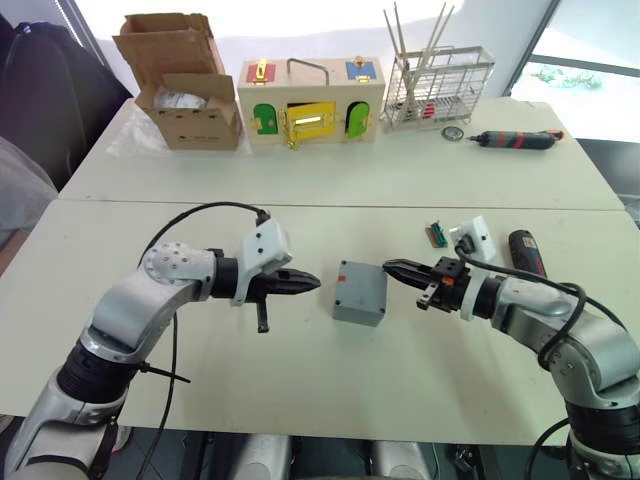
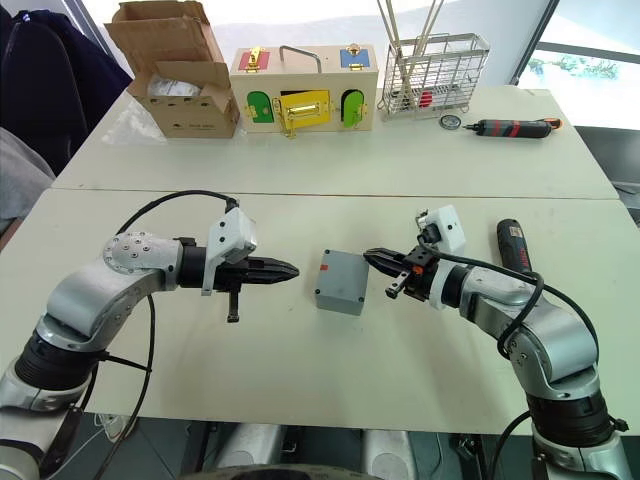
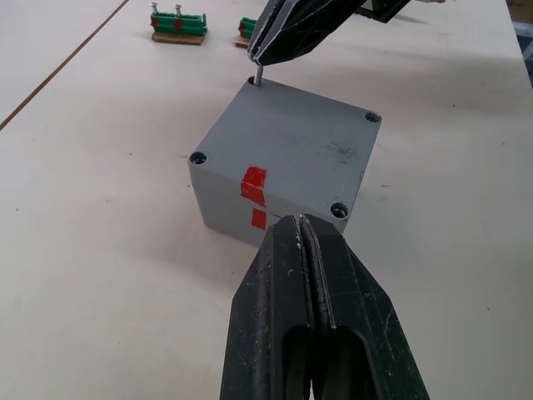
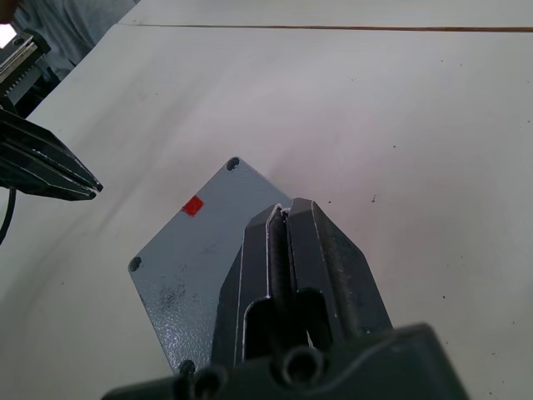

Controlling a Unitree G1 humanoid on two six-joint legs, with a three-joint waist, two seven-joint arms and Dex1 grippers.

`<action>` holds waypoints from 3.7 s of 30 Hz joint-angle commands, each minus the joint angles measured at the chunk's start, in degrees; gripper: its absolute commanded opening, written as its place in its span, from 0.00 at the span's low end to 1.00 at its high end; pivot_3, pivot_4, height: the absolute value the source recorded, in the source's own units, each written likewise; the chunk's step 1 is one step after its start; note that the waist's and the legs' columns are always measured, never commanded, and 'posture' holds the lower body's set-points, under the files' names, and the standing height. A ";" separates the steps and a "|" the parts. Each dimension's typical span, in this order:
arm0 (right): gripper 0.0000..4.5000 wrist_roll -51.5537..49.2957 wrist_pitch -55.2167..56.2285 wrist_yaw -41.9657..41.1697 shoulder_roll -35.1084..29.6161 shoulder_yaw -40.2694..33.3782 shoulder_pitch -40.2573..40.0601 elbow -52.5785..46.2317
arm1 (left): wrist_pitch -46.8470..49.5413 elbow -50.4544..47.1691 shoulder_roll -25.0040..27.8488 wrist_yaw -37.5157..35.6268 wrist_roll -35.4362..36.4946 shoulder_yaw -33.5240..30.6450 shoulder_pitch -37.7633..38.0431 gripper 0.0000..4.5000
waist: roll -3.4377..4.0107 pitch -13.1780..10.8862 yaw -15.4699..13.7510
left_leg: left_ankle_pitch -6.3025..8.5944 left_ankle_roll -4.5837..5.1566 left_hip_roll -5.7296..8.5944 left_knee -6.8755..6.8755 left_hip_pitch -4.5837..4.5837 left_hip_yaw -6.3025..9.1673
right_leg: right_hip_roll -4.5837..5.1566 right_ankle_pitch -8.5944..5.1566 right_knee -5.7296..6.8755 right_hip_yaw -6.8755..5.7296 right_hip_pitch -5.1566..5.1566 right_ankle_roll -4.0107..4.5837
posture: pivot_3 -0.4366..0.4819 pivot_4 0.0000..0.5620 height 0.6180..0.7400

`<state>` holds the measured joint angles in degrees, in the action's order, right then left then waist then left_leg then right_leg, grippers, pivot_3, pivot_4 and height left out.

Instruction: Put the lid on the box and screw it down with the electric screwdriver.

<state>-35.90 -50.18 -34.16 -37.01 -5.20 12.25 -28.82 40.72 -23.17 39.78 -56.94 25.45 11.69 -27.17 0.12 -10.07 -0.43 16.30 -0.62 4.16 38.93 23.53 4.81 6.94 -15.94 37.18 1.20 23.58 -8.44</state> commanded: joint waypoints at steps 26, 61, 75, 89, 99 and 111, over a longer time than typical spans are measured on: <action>0.21 -1.14 -0.35 0.16 -0.45 0.69 2.04 -0.28 | -1.53 -0.61 -1.01 0.85 -0.22 0.41 -0.86 0.00 | 0.00 0.00 -0.07 | 0.00 0.00 0.00 0.00 0.00 0.00 | 0.00 0.00 -0.01 0.00 0.00 0.00 | 0.48 0.27 0.93; 1.00 7.37 -17.97 -28.41 -47.72 12.36 16.47 39.76 | -10.81 2.50 -14.94 -5.19 -0.08 10.44 -8.91 0.00 | 0.32 -0.06 0.50 | 0.31 0.54 0.00 0.09 -0.03 -0.25 | 0.07 -0.01 -0.19 0.07 -0.10 -0.01 | 0.48 0.27 0.93; 1.00 21.43 -21.67 -36.48 -33.40 31.07 38.66 60.39 | -8.78 -2.15 -14.04 -0.01 -2.31 10.70 -4.41 0.00 | 0.36 -0.07 0.29 | 0.15 0.22 0.05 0.05 -0.01 -0.24 | 0.11 -0.02 -0.20 0.08 -0.04 -0.03 | 0.48 0.27 0.93; 0.88 31.02 -17.84 -44.78 -30.39 39.12 38.12 60.86 | -7.70 -3.33 -14.41 3.64 -2.89 11.44 -3.08 0.00 | 0.27 -0.04 -0.27 | 0.11 0.15 0.05 0.11 -0.02 -0.17 | 0.10 -0.02 -0.17 0.02 -0.10 -0.03 | 0.48 0.27 0.93; 0.42 35.49 -11.81 -44.05 -35.31 37.14 26.14 48.60 | -8.45 -1.61 -15.18 4.12 -3.37 11.20 -3.66 0.00 | 0.16 0.00 -1.00 | 0.11 0.12 0.07 0.14 -0.02 0.03 | 0.10 -0.02 -0.20 -0.16 -0.22 -0.03 | 0.48 0.27 0.93; 0.42 36.44 -5.39 -41.77 -31.53 25.92 37.81 55.92 | -9.50 2.16 -12.20 0.97 -3.92 8.70 -5.70 0.00 | 0.17 -0.07 -0.20 | 0.05 0.02 0.08 0.18 -0.06 -0.07 | 0.10 -0.01 -0.19 -0.09 -0.23 -0.02 | 0.48 0.27 0.93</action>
<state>0.35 -57.28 -77.26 -67.58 25.73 45.43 25.94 32.22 -20.68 27.09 -55.10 21.73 22.43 -31.74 0.29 -10.14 -0.63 16.33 -0.61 4.25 39.11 23.47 4.69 7.05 -15.94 37.03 1.17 23.39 -8.46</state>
